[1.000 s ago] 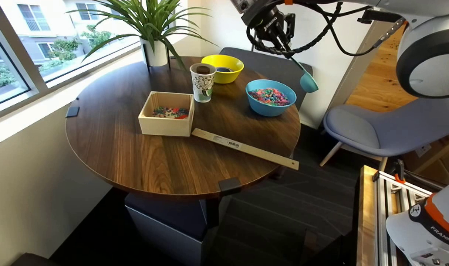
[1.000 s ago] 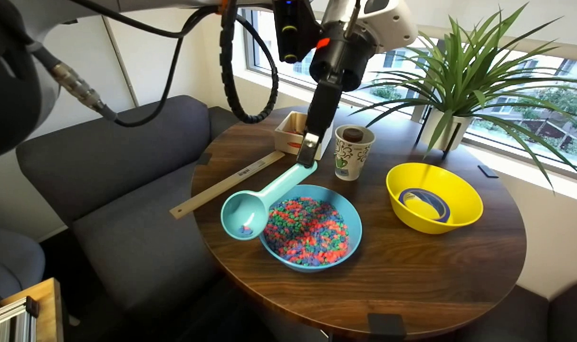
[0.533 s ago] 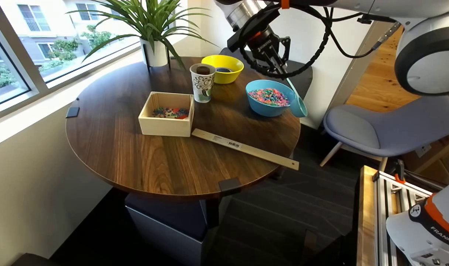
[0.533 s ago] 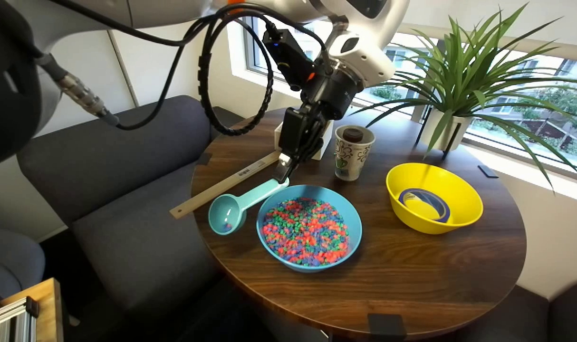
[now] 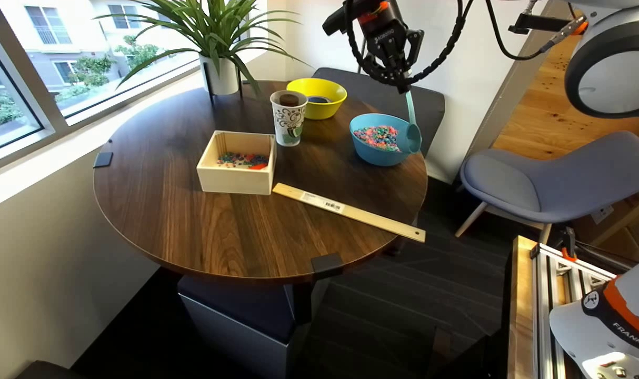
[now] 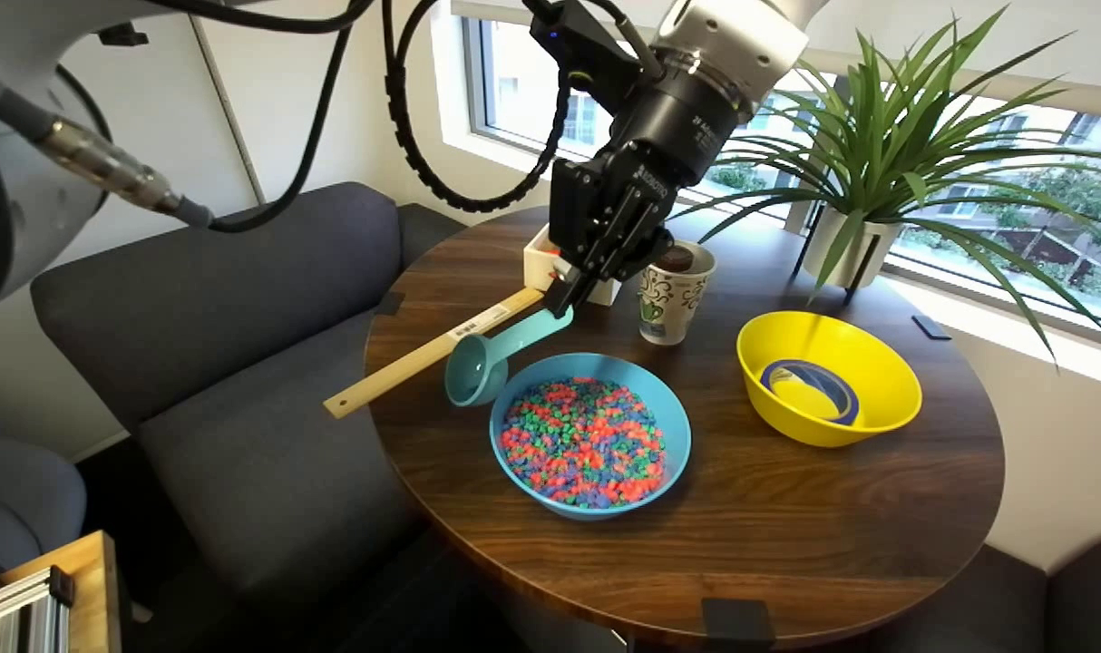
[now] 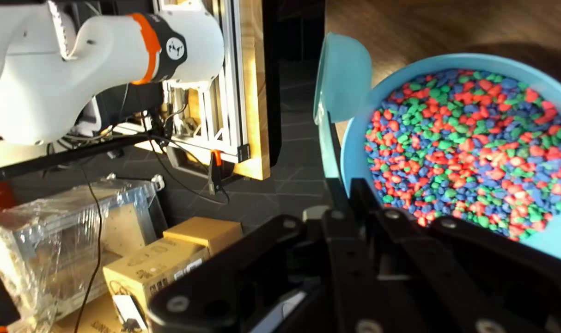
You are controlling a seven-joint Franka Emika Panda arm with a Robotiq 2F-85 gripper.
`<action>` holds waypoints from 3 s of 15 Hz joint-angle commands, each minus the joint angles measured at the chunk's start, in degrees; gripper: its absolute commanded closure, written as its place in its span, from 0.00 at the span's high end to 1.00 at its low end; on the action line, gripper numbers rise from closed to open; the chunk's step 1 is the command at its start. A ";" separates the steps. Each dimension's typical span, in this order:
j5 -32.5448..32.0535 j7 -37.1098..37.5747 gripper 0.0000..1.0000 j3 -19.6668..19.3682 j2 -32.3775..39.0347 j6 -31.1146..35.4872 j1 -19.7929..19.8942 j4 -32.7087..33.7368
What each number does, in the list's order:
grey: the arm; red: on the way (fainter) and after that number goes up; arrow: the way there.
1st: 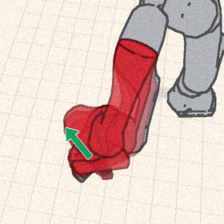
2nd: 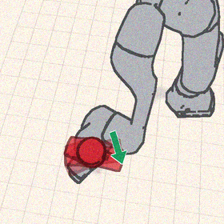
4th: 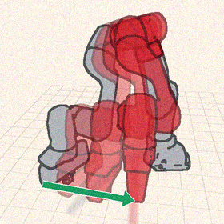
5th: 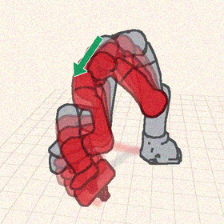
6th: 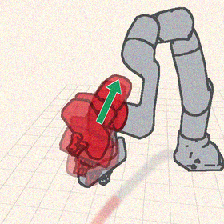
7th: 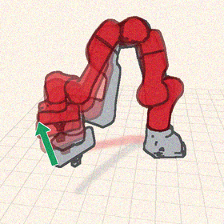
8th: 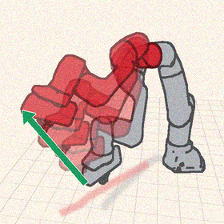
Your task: Put the scooper in the bowl
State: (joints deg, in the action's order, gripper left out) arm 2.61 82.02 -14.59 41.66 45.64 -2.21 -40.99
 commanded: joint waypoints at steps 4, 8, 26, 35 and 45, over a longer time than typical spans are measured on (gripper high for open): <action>1.73 13.24 0.08 4.28 0.28 0.04 4.05 4.75; 2.72 17.16 0.02 5.01 1.12 0.04 5.56 5.55; 7.56 26.18 0.02 7.51 9.05 1.30 12.64 11.45; 7.13 34.28 0.48 7.92 11.53 4.13 14.59 14.26; 6.73 32.96 1.00 10.62 3.87 2.50 14.51 14.45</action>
State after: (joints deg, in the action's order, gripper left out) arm 8.15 115.79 -5.61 49.58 50.12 11.95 -25.29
